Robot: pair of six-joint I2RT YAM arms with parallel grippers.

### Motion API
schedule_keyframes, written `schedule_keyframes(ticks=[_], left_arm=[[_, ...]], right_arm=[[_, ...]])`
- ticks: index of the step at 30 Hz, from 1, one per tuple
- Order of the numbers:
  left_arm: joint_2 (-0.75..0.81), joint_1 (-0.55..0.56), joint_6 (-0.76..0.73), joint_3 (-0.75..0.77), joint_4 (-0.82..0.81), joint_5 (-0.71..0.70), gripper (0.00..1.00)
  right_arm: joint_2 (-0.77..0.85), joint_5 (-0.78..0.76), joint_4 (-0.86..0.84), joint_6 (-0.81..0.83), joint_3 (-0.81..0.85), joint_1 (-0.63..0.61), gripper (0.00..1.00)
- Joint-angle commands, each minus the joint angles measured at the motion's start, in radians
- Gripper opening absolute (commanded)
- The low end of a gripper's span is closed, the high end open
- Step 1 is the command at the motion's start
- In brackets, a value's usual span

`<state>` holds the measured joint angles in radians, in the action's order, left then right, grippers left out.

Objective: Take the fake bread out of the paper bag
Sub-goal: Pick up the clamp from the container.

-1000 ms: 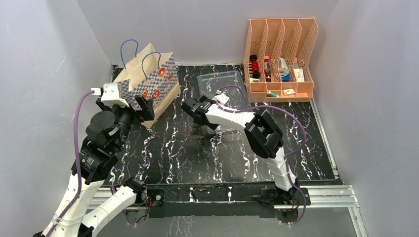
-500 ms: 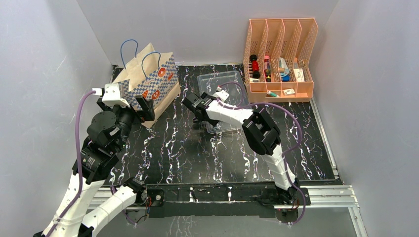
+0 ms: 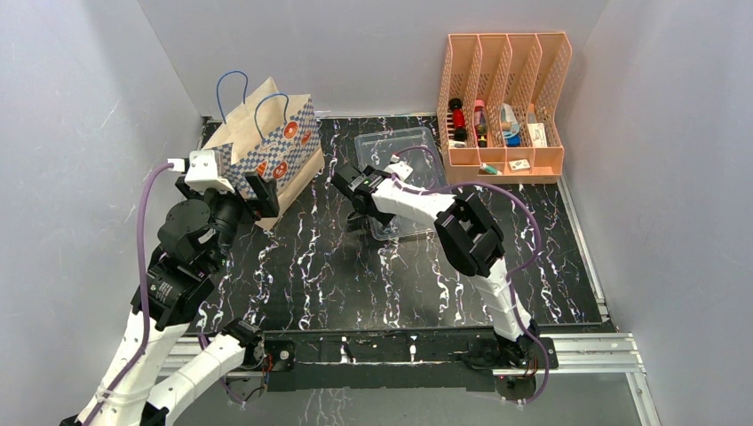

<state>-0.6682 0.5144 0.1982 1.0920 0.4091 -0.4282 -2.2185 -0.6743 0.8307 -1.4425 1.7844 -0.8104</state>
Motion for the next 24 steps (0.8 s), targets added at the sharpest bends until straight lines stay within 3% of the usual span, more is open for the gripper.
schedule_keyframes(ticks=[1,24], left_arm=[[0.008,0.004,-0.005,-0.014,-0.019,0.0,0.98],[-0.004,0.005,-0.013,-0.023,-0.035,-0.01,0.98]], right_arm=[[-0.006,0.007,-0.06,0.026,-0.007,0.022,0.8],[-0.005,-0.01,-0.161,0.288,-0.039,0.039,0.64]])
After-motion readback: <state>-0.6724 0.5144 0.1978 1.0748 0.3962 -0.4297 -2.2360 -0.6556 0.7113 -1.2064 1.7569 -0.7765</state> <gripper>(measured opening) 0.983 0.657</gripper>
